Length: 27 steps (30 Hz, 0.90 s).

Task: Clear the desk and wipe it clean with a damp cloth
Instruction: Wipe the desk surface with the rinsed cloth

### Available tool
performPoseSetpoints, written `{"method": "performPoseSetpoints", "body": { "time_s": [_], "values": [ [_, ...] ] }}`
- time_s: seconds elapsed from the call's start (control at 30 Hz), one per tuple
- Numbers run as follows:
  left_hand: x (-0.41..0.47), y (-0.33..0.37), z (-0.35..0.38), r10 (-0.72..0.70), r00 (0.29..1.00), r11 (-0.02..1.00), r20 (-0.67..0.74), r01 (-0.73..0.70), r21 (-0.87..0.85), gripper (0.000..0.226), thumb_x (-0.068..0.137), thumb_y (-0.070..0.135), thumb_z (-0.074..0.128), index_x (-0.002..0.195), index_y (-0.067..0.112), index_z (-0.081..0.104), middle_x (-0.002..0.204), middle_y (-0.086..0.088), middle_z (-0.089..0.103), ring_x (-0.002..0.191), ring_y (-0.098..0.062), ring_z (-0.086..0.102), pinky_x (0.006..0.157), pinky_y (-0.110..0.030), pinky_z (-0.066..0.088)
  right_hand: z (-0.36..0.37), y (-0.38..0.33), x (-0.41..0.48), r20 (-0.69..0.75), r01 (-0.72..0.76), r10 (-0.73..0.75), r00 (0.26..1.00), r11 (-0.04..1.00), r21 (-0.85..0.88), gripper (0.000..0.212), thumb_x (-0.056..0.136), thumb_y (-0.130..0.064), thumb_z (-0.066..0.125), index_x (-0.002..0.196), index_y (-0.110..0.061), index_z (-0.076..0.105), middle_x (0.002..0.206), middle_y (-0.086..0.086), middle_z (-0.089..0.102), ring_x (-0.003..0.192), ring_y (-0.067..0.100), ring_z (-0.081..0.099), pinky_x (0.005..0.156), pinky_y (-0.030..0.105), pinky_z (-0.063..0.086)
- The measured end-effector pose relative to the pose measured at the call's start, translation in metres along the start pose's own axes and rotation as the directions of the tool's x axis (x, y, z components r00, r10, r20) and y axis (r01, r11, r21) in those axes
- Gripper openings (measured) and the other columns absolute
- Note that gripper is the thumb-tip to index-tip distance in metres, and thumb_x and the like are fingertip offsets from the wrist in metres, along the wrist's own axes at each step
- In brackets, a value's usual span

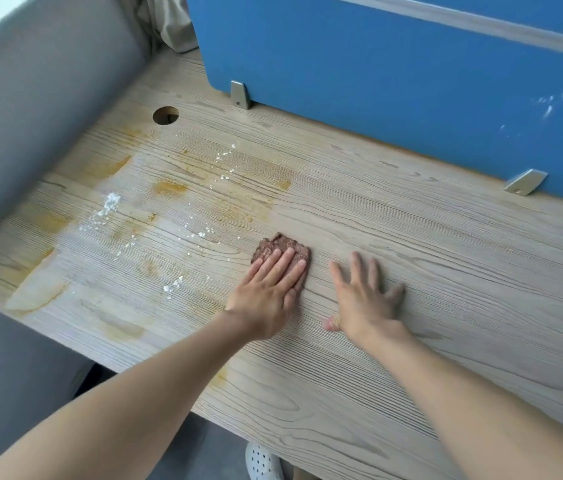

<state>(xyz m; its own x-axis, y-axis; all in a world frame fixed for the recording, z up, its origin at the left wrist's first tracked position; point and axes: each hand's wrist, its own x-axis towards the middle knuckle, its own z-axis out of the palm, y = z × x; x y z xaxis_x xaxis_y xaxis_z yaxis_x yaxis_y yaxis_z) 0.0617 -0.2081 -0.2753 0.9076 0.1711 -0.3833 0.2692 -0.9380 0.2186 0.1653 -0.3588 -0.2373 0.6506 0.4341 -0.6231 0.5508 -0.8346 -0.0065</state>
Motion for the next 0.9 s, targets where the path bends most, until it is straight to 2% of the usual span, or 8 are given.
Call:
{"method": "performPoseSetpoints", "body": {
  "time_s": [0.07, 0.13, 0.2, 0.3, 0.47, 0.67, 0.8, 0.9],
  "values": [
    [0.007, 0.001, -0.002, -0.092, 0.996, 0.995, -0.019, 0.091, -0.033, 0.058, 0.104, 0.045, 0.009, 0.155, 0.035, -0.017, 0.162, 0.008, -0.026, 0.147, -0.013, -0.027, 0.121, -0.036, -0.014, 0.010, -0.003, -0.013, -0.004, 0.031, -0.031, 1.000, 0.999, 0.033, 0.114, 0.081, -0.055, 0.075, 0.158, -0.036, -0.006, 0.165, 0.005, -0.022, 0.151, 0.038, -0.017, 0.110, 0.077, 0.015],
    [0.004, 0.011, 0.001, -0.119, 0.993, 0.992, -0.014, 0.118, -0.054, 0.059, 0.104, 0.045, 0.009, 0.156, 0.033, -0.017, 0.162, 0.005, -0.027, 0.147, -0.015, -0.028, 0.122, -0.039, -0.014, 0.019, -0.007, -0.025, 0.082, 0.023, -0.029, 0.996, 0.997, 0.072, 0.123, 0.075, -0.058, 0.079, 0.156, -0.039, -0.012, 0.163, 0.006, -0.027, 0.150, 0.040, -0.020, 0.110, 0.077, 0.015],
    [-0.011, 0.018, 0.010, -0.052, 0.999, 0.998, -0.010, 0.052, -0.032, 0.062, 0.099, 0.050, 0.002, 0.155, 0.034, -0.017, 0.161, 0.007, -0.027, 0.147, -0.016, -0.029, 0.122, -0.039, -0.013, 0.025, -0.009, -0.033, 0.136, 0.022, -0.026, 0.990, 0.999, 0.029, 0.129, 0.073, -0.058, 0.081, 0.154, -0.039, -0.018, 0.161, 0.009, -0.033, 0.148, 0.042, -0.024, 0.107, 0.079, 0.017],
    [-0.027, 0.006, 0.014, 0.036, 0.999, 0.999, -0.021, -0.036, 0.021, 0.065, 0.091, 0.054, -0.010, 0.154, 0.039, -0.018, 0.160, 0.012, -0.026, 0.147, -0.012, -0.027, 0.122, -0.036, -0.012, 0.028, -0.011, -0.033, 0.114, 0.026, -0.024, 0.993, 1.000, -0.012, 0.130, 0.074, -0.055, 0.081, 0.154, -0.038, -0.019, 0.160, 0.010, -0.035, 0.148, 0.044, -0.024, 0.105, 0.081, 0.020],
    [-0.012, 0.000, 0.010, -0.126, 0.991, 0.991, -0.050, 0.124, -0.048, 0.059, 0.103, 0.047, 0.010, 0.155, 0.038, -0.016, 0.163, 0.007, -0.023, 0.148, -0.013, -0.025, 0.122, -0.038, -0.012, 0.033, -0.012, -0.032, 0.101, 0.014, -0.010, 0.995, 0.999, -0.041, 0.129, 0.075, -0.055, 0.080, 0.154, -0.039, -0.021, 0.160, 0.010, -0.035, 0.148, 0.043, -0.024, 0.105, 0.081, 0.019],
    [-0.048, 0.001, 0.022, 0.049, 0.999, 0.999, -0.005, -0.049, 0.018, 0.058, 0.099, 0.052, -0.003, 0.152, 0.040, -0.023, 0.160, 0.010, -0.029, 0.146, -0.013, -0.030, 0.122, -0.038, -0.014, 0.032, -0.013, -0.031, 0.103, 0.006, -0.003, 0.995, 1.000, -0.029, 0.129, 0.075, -0.055, 0.080, 0.154, -0.039, -0.021, 0.159, 0.009, -0.036, 0.148, 0.043, -0.024, 0.105, 0.081, 0.019],
    [-0.025, -0.018, 0.008, -0.131, 0.991, 0.991, -0.012, 0.130, -0.030, 0.058, 0.101, 0.049, 0.002, 0.153, 0.039, -0.020, 0.162, 0.007, -0.025, 0.148, -0.015, -0.026, 0.122, -0.038, -0.013, 0.034, -0.013, -0.031, 0.099, 0.011, -0.008, 0.995, 0.999, -0.035, 0.130, 0.075, -0.053, 0.081, 0.154, -0.038, -0.022, 0.160, 0.010, -0.035, 0.148, 0.043, -0.024, 0.105, 0.081, 0.019],
    [-0.035, -0.002, 0.015, -0.136, 0.991, 0.990, -0.004, 0.136, -0.027, 0.059, 0.101, 0.049, 0.005, 0.153, 0.038, -0.022, 0.161, 0.005, -0.028, 0.147, -0.017, -0.029, 0.121, -0.039, -0.016, 0.033, -0.012, -0.031, 0.106, 0.005, -0.003, 0.994, 1.000, -0.023, 0.130, 0.075, -0.054, 0.081, 0.154, -0.040, -0.020, 0.160, 0.009, -0.034, 0.148, 0.042, -0.023, 0.104, 0.081, 0.019]
  ]
}}
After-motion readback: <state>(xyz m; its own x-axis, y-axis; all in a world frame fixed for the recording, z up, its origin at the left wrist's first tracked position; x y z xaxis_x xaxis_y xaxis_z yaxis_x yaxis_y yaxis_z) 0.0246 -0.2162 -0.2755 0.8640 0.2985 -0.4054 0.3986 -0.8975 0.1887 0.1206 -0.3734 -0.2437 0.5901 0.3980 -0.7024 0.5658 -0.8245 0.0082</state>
